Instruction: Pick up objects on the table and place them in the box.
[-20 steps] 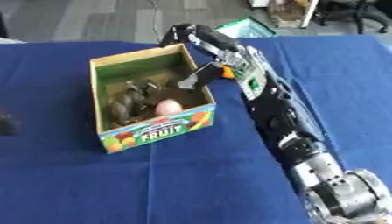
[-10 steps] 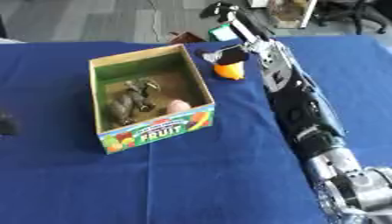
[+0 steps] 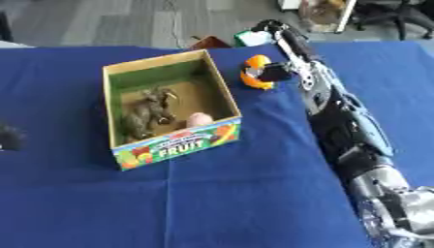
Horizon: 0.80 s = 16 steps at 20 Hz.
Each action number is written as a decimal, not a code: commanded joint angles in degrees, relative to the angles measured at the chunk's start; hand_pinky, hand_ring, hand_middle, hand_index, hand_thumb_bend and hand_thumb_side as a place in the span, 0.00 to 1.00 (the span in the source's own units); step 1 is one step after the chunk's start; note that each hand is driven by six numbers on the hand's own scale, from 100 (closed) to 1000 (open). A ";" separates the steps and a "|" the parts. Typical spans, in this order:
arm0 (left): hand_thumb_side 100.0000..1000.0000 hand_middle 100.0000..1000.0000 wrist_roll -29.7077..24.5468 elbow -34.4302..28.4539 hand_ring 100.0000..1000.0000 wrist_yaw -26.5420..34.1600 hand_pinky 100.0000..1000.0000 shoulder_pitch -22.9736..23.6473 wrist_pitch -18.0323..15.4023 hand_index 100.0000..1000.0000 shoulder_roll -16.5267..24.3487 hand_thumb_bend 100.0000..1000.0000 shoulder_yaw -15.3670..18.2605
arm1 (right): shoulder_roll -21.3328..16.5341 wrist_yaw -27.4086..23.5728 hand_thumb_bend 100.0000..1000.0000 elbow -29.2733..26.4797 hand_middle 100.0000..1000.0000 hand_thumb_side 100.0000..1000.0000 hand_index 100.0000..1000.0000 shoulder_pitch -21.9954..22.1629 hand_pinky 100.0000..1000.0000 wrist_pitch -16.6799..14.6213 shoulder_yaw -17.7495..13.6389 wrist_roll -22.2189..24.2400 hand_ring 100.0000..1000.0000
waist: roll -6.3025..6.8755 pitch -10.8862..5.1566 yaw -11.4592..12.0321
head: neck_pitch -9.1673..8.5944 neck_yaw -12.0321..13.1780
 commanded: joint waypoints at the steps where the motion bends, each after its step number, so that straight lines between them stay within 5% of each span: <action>1: 0.61 0.53 -0.29 -0.68 0.60 -0.07 0.61 -0.77 -0.03 0.56 0.46 0.10 -0.06 | -1.91 1.90 0.42 1.47 0.81 0.23 0.82 -0.80 0.78 0.65 -0.32 -2.13 0.88 | 0.05 -0.75 0.16 | -0.56 -0.04; 11: 0.62 0.53 -0.44 -0.73 0.60 -0.10 0.61 -0.88 -0.05 0.56 0.42 0.10 -0.12 | -2.25 3.80 0.41 5.18 0.75 0.20 0.78 0.09 0.76 2.28 -0.04 -7.30 0.84 | 0.05 -0.45 0.78 | -0.80 -0.22; 16: 0.62 0.53 -0.48 -0.81 0.60 -0.14 0.61 -0.90 -0.11 0.56 0.39 0.10 -0.12 | -2.41 4.36 0.37 5.59 0.69 0.07 0.72 0.53 0.73 3.11 0.10 -8.75 0.79 | 0.16 -0.20 1.25 | -0.96 -0.31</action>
